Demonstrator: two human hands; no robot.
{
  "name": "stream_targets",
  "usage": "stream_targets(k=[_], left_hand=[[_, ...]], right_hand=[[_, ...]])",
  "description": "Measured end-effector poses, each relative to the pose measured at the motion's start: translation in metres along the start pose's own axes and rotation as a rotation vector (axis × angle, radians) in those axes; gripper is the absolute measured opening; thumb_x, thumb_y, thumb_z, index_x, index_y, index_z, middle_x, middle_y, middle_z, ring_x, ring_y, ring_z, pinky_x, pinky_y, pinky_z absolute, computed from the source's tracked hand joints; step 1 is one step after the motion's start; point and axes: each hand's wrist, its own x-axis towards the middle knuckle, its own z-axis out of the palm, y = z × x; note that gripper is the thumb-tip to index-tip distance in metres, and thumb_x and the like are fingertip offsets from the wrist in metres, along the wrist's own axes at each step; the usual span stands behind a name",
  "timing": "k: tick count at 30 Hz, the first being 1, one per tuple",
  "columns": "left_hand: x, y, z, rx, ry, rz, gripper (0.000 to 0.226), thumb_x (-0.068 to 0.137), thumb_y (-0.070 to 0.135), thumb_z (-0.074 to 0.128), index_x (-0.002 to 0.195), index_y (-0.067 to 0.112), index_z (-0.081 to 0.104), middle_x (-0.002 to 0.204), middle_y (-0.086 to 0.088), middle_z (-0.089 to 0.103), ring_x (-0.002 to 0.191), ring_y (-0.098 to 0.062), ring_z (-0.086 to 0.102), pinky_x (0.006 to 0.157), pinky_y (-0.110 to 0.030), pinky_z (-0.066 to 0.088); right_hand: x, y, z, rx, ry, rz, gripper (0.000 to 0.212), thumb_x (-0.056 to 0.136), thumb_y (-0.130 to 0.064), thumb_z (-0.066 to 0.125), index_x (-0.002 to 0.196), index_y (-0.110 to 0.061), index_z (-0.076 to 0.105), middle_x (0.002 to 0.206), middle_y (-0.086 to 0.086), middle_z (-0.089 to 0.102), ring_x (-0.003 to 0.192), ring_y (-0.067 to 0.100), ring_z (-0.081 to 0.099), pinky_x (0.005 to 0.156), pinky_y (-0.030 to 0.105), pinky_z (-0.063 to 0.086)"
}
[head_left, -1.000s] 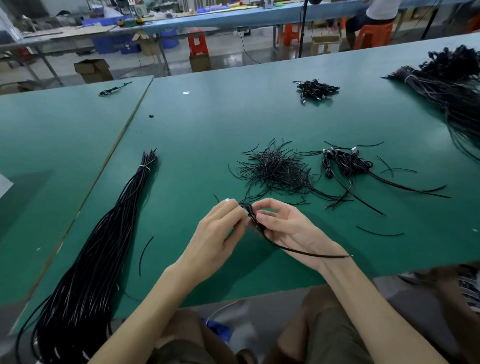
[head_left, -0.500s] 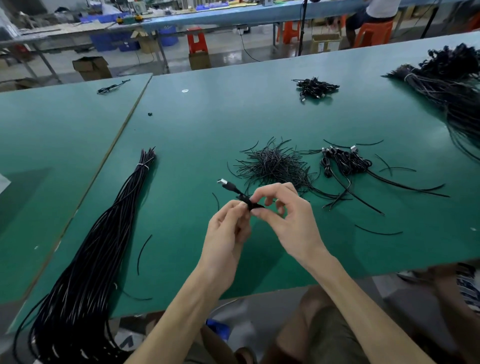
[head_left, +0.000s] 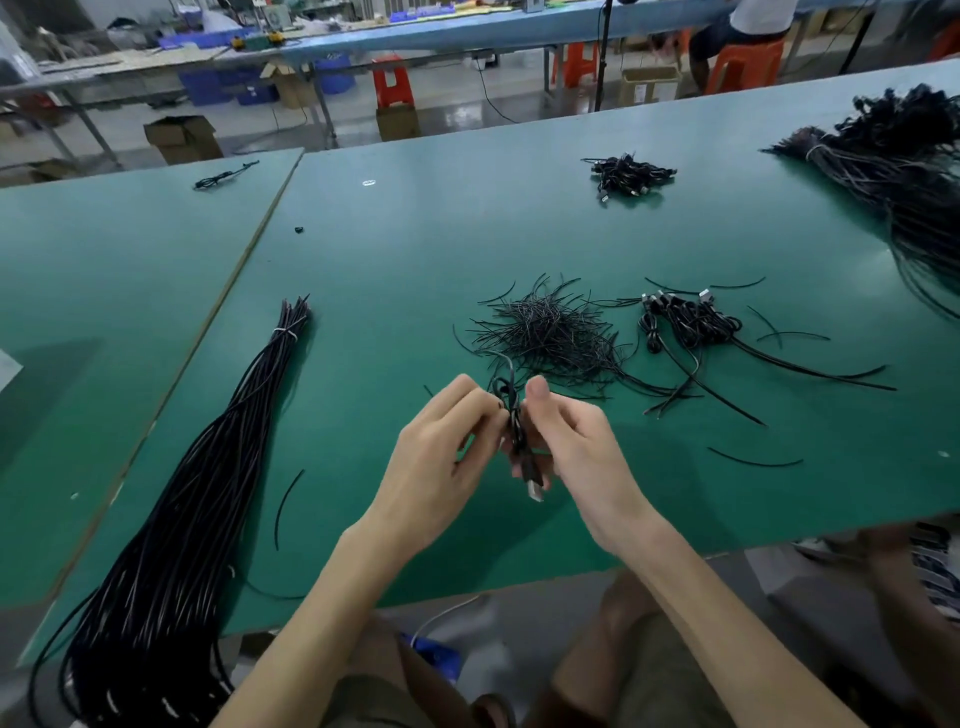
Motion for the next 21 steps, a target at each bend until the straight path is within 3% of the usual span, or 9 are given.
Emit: stream_targets(k=[5,8,10,14,17,19,21], left_hand=[[-0.004,-0.003,0.003,-0.046,0.025,-0.064,0.022,0.105,0.021,0.052,0.085,0.014,0.052,0.082,0.009,0.042,0.067,-0.011,0.041,0.064,-0.016,0.033],[-0.005,0.005,0.013,-0.193,0.069,-0.211,0.026,0.104,0.020,0.054,0.079,0.016,0.049,0.072,0.012,0.041,0.062,-0.009,0.035,0.059,-0.016,0.030],[-0.007,0.010,0.021,-0.428,0.098,-0.392,0.029,0.103,0.023,0.054,0.077,0.012,0.048,0.068,0.010,0.038,0.061,-0.009,0.031,0.058,-0.019,0.030],[-0.004,0.013,0.026,-0.965,0.086,-0.701,0.025,0.095,0.024,0.058,0.070,0.022,0.056,0.070,0.004,0.042,0.063,-0.010,0.035,0.056,-0.018,0.035],[0.005,0.009,0.022,-1.067,0.000,-0.895,0.022,0.086,0.021,0.059,0.065,0.021,0.057,0.063,0.004,0.037,0.054,-0.010,0.029,0.049,-0.021,0.027],[0.006,0.004,0.019,-1.065,-0.087,-0.987,0.027,0.091,0.017,0.056,0.064,0.020,0.056,0.061,0.004,0.032,0.051,-0.011,0.025,0.051,-0.026,0.020],[0.004,-0.001,0.018,-1.062,-0.132,-1.015,0.039,0.094,0.012,0.052,0.057,0.024,0.056,0.063,0.004,0.032,0.055,-0.012,0.026,0.060,-0.032,0.015]], right_hand=[[0.002,0.002,-0.001,-0.028,-0.053,-0.021,0.024,0.099,-0.035,0.064,0.093,-0.012,0.069,0.073,-0.008,0.060,0.067,0.008,0.051,0.062,0.022,0.044],[0.003,0.002,0.003,-0.005,0.045,-0.102,0.014,0.093,-0.025,0.070,0.099,-0.013,0.071,0.089,-0.001,0.072,0.085,0.019,0.063,0.082,0.036,0.055],[0.006,0.002,0.005,-0.020,0.117,-0.164,0.008,0.091,-0.013,0.074,0.099,-0.012,0.072,0.092,0.000,0.073,0.089,0.030,0.063,0.084,0.045,0.052],[0.008,0.004,0.007,-0.089,0.182,-0.235,0.019,0.088,-0.002,0.075,0.093,-0.019,0.070,0.090,-0.009,0.070,0.082,0.014,0.060,0.073,0.035,0.049],[0.008,0.012,-0.003,-0.521,0.191,-0.589,0.015,0.089,0.004,0.072,0.094,-0.010,0.071,0.097,-0.002,0.069,0.087,0.017,0.057,0.078,0.025,0.049],[0.010,0.017,-0.011,-0.814,0.127,-0.874,0.014,0.095,0.007,0.064,0.099,-0.003,0.072,0.101,0.003,0.069,0.089,0.023,0.059,0.084,0.028,0.052],[0.011,0.021,-0.015,-0.947,0.090,-0.988,0.016,0.099,0.006,0.060,0.104,-0.002,0.073,0.104,0.005,0.069,0.091,0.026,0.062,0.087,0.034,0.055]])
